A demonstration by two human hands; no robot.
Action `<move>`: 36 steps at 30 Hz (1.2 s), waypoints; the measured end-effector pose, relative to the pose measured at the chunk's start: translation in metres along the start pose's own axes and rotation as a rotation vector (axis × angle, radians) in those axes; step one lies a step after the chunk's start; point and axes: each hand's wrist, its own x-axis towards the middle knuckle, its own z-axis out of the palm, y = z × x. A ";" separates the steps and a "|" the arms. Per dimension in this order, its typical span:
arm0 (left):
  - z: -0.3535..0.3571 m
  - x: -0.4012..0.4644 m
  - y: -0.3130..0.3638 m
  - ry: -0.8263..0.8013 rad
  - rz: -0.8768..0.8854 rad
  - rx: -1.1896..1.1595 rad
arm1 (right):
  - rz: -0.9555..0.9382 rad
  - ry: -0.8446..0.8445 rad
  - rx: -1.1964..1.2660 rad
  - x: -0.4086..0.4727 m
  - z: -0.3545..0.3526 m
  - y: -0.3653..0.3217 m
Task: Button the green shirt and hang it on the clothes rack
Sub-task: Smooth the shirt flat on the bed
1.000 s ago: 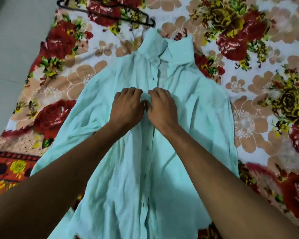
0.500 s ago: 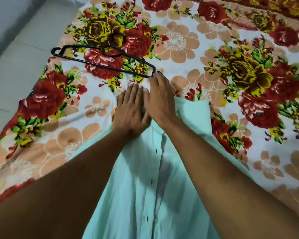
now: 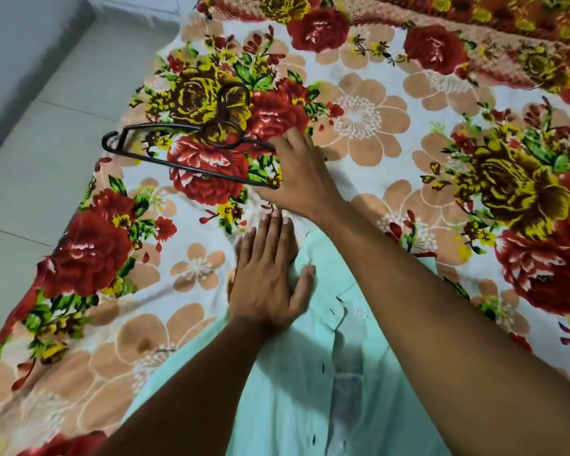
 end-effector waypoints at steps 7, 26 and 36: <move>-0.001 -0.001 -0.003 0.030 0.019 -0.037 | 0.078 0.167 0.082 -0.073 -0.044 -0.002; -0.038 -0.067 0.063 0.017 -0.278 -0.392 | 0.435 0.359 0.074 -0.330 -0.071 -0.015; -0.065 -0.082 0.038 0.200 -0.812 -1.179 | 0.585 0.378 0.090 -0.400 -0.086 -0.003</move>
